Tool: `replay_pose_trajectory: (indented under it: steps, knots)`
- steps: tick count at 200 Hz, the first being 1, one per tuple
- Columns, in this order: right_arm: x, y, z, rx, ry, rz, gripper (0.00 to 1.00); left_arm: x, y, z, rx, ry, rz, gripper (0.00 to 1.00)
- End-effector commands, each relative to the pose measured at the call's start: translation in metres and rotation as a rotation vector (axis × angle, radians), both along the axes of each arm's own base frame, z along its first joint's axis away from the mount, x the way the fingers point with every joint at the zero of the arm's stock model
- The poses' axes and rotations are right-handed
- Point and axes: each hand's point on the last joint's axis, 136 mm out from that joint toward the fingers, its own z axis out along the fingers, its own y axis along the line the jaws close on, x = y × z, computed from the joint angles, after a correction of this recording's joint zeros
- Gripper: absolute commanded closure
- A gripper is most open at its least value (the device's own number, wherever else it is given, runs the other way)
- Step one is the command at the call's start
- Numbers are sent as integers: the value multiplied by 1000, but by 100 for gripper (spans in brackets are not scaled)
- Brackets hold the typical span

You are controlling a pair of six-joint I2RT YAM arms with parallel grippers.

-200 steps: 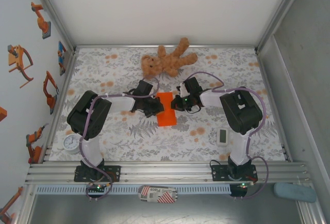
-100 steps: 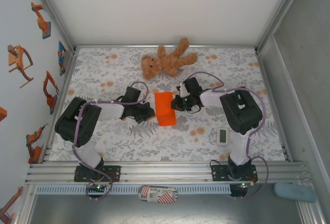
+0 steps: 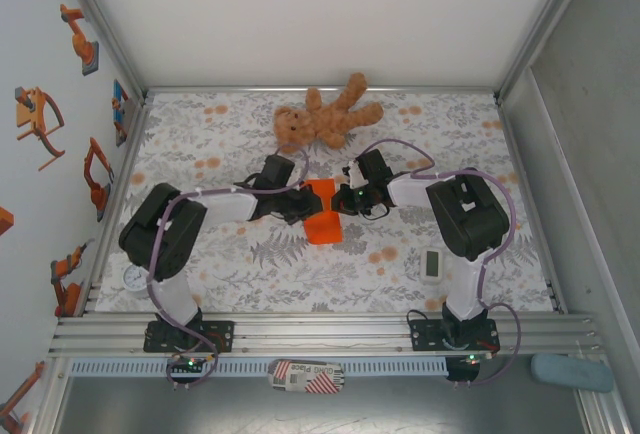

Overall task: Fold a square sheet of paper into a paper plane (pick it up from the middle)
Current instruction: First fold the square sheet of paper in half at the center of the table.

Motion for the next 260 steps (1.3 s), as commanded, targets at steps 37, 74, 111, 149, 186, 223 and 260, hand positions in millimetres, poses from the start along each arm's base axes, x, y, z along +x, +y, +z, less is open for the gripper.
replay_pose_trajectory:
  steps: [37,74,111,149,186,223,260]
  knots:
    - [-66,-96,-101,-468,271,-102,100,-33,21,-44,74,135,19,93]
    - [-65,-96,-102,-470,272,-106,100,-59,51,-59,129,161,54,93]
    - [-66,-97,-103,-475,274,-110,100,-80,67,-66,149,191,62,93]
    - [-66,-99,-103,-479,274,-114,100,-94,88,-56,232,169,33,94]
    - [-65,-98,-103,-476,274,-118,100,-68,81,-1,175,-6,31,93]
    - [-65,-99,-104,-478,275,-118,100,-50,45,20,71,-58,-8,93]
    - [-65,-99,-103,-481,275,-121,100,-49,22,-3,109,-16,-48,93]
